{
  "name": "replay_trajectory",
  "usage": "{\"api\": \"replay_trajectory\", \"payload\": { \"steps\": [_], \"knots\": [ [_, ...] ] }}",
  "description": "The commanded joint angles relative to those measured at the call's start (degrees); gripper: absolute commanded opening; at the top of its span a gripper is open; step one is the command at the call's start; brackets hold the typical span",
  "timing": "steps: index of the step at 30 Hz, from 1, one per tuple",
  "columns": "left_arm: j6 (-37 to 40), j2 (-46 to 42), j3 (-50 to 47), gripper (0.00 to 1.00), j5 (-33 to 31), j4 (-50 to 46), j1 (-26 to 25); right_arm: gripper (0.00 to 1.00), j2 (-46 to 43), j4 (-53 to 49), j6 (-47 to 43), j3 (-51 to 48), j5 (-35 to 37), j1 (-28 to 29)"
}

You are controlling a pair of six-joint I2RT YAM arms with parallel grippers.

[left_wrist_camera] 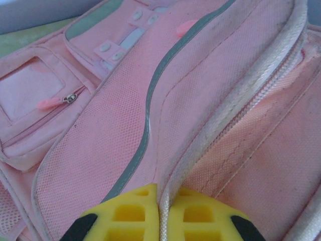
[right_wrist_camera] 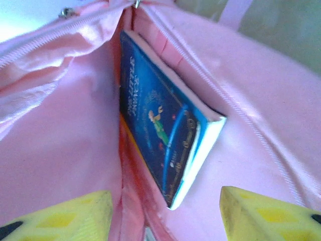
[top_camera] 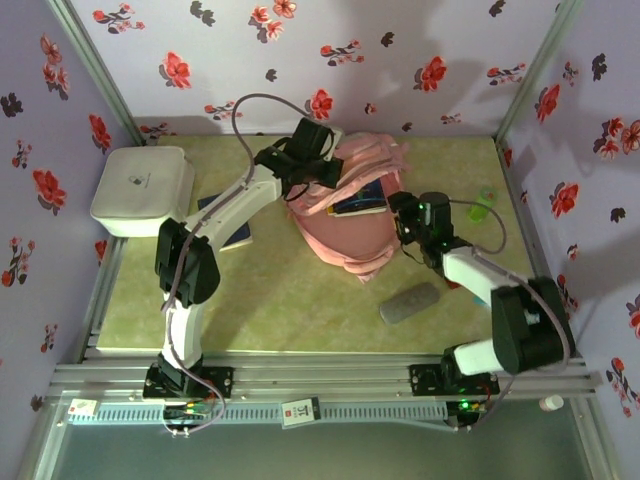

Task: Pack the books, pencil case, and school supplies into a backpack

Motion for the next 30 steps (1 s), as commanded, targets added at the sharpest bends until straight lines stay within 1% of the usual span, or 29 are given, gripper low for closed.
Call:
{"api": "replay_trajectory", "payload": {
  "steps": [1,3,5,7,9,11,15,17,19,22,26,30],
  "knots": [
    [-3.19,-4.30,-2.03,0.14,0.53,2.44,1.77,0.64,-6.75,-12.62,-6.39,0.03,10.10,-0.32],
    [-4.17,-5.24,-3.87,0.32,1.68,2.18,2.13,0.68,-10.04,-16.84,-9.32,1.02,13.82,-0.39],
    [-5.97,-6.82,-5.39,0.53,3.19,2.01,2.62,0.70,-12.65,-20.70,-12.67,2.29,17.46,-0.39],
    [-6.61,-8.96,-6.92,0.70,3.36,2.33,2.97,0.72,-14.11,-24.96,-14.90,4.10,20.47,-0.32],
    [-6.85,-11.61,-9.54,0.80,3.36,3.45,3.50,0.73,-14.97,-27.10,-17.38,5.55,22.20,-0.39],
    [-7.93,-14.73,-13.68,0.87,3.27,5.40,4.81,0.75,-15.26,-27.78,-19.50,6.84,22.33,-0.39],
    [-11.02,-20.16,-24.52,0.96,1.63,9.72,9.23,0.83,-13.96,-26.33,-23.34,8.57,18.85,-0.38],
    [-12.99,-21.99,-29.65,0.98,-0.08,10.50,12.13,0.87,-12.46,-24.76,-24.60,9.09,15.82,-0.23],
    [-14.61,-23.12,-34.24,0.99,-1.39,10.87,14.76,0.90,-10.95,-23.70,-25.22,9.58,13.72,0.20],
    [-16.86,-23.54,-39.91,1.00,-1.77,11.80,19.26,0.91,-8.46,-22.96,-25.71,10.71,12.28,1.58],
    [-17.53,-21.68,-43.95,1.00,-1.57,12.88,23.57,0.91,-5.75,-21.72,-26.23,12.09,12.30,4.48],
    [-16.21,-17.92,-43.60,1.00,-1.60,12.49,25.40,0.90,-3.04,-20.82,-26.47,13.46,12.05,6.81]
  ]
}}
